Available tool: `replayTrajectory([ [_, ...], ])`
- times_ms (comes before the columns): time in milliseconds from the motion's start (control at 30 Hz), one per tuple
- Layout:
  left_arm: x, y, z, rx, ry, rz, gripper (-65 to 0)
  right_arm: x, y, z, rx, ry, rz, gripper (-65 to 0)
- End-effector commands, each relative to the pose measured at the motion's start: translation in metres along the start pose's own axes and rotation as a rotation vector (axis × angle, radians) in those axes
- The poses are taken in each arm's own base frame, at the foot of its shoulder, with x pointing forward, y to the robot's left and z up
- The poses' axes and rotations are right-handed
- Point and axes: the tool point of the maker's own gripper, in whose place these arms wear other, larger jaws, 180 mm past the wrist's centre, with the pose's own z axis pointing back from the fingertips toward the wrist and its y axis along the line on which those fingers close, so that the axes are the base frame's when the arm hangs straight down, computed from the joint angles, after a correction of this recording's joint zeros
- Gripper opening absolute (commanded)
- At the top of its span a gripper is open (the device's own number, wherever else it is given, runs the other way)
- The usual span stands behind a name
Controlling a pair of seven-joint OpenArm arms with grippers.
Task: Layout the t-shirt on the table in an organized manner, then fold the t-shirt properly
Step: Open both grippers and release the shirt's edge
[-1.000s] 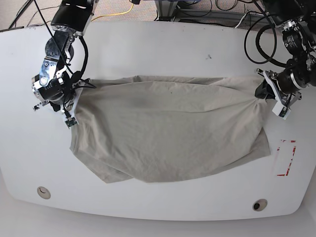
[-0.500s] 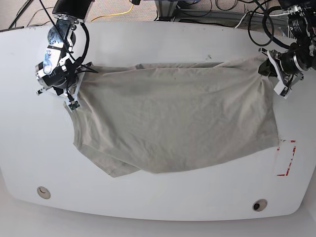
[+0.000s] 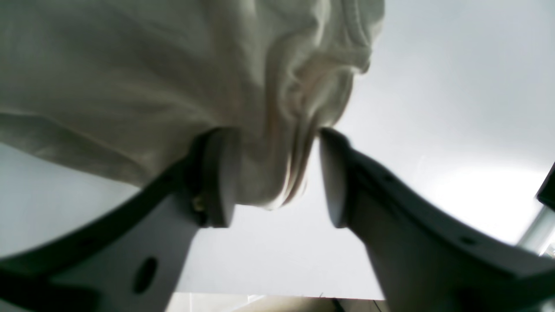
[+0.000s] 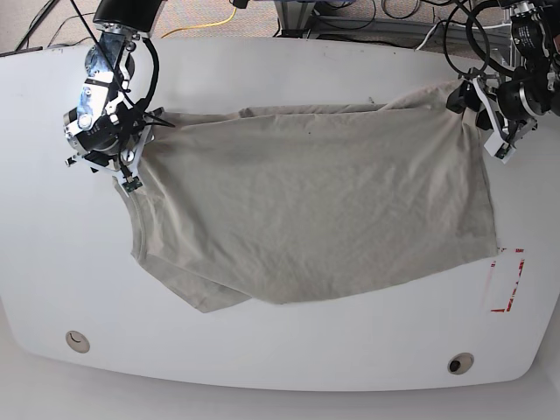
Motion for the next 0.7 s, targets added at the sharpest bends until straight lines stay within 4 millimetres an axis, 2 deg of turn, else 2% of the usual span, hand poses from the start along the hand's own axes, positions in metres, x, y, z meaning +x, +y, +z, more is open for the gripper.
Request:
replayTrajectory([
  [0, 0.004, 0.014, 0.011, 0.056, 0.007, -0.036, -22.6, 0.001, -0.008, 0.004, -0.03, -0.011, 0.004, -20.6],
  [33, 0.001, 0.018, 0.011, 0.075, 0.022, -0.039, -23.2, -0.001, -0.008, 0.004, -0.029, -0.006, 0.006, -15.2],
  [133, -0.004, 0.03, 0.016, 0.128, 0.068, -0.059, -22.9, -0.002, -0.008, 0.004, -0.03, -0.003, 0.008, -4.4],
  [200, -0.003, 0.038, 0.019, 0.16, 0.08, -0.071, -22.9, -0.003, -0.01, 0.004, -0.035, -0.002, 0.0, -1.9],
  [400, 0.021, 0.057, 0.032, 0.224, 0.046, -0.103, -23.1, -0.006, -0.031, 0.009, -0.07, -0.016, -0.077, -2.5],
  [667, 0.067, 0.063, 0.04, 0.252, -0.076, -0.122, -23.5, 0.022, -0.052, 0.019, -0.108, -0.092, -0.118, -2.7],
])
